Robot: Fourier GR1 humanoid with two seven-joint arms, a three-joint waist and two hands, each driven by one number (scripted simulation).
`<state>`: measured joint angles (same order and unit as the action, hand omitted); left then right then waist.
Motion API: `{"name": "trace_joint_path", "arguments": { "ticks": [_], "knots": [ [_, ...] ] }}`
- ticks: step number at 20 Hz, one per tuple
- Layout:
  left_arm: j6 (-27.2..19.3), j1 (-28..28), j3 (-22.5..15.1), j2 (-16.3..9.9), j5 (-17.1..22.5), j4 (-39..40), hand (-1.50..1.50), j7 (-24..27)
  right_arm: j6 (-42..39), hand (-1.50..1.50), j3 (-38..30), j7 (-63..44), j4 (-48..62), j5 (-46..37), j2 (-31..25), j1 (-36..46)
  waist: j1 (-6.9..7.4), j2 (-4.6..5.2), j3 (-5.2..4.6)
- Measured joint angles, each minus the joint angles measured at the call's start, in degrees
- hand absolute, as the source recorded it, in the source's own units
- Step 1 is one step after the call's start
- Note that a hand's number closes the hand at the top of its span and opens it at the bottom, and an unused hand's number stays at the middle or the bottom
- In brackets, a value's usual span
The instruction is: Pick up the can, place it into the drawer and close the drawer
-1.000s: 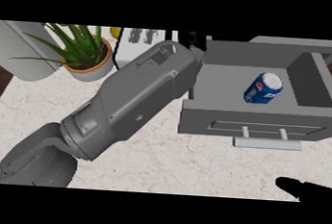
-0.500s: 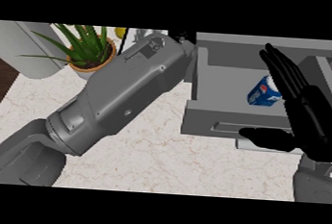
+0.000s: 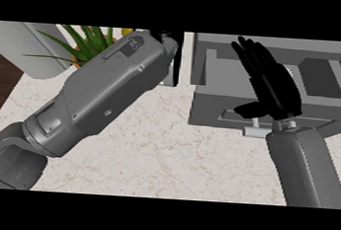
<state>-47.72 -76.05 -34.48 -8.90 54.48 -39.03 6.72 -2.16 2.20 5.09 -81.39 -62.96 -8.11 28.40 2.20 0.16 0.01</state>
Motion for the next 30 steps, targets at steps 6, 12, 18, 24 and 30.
{"name": "trace_joint_path", "arguments": {
  "ticks": [6, 12, 18, 24, 30],
  "knots": [
    [0.38, 2.82, 0.15, -5.15, -1.57, -5.51, -1.50, -3.42, 8.92, -1.50, -1.66, 1.08, 16.70, -4.14, 0.74, 6.14, 0.30, 0.04, 0.01],
    [0.79, 4.84, 0.55, -8.71, -3.22, -9.72, -1.50, -6.39, 18.83, -1.50, -3.27, 1.23, 29.58, -8.93, 0.54, 12.10, 0.13, -0.52, -0.62],
    [0.64, 7.36, 1.00, -11.08, -4.49, -14.15, -1.50, -8.08, 26.42, -1.50, -6.08, 2.80, 40.89, -10.34, -0.37, 18.17, 0.89, -0.51, -0.84],
    [-0.12, 9.66, 1.20, -12.33, -5.61, -17.98, -1.50, -9.27, 33.49, -1.50, -8.78, 2.88, 50.16, -11.35, -1.07, 23.37, 1.62, -0.04, -0.68],
    [0.11, 10.82, 1.58, -14.40, -6.67, -21.33, -1.50, -10.83, 37.50, -1.50, -11.49, 2.76, 58.60, -11.19, -2.42, 29.31, 2.45, 0.86, -0.14]
  ]
}}
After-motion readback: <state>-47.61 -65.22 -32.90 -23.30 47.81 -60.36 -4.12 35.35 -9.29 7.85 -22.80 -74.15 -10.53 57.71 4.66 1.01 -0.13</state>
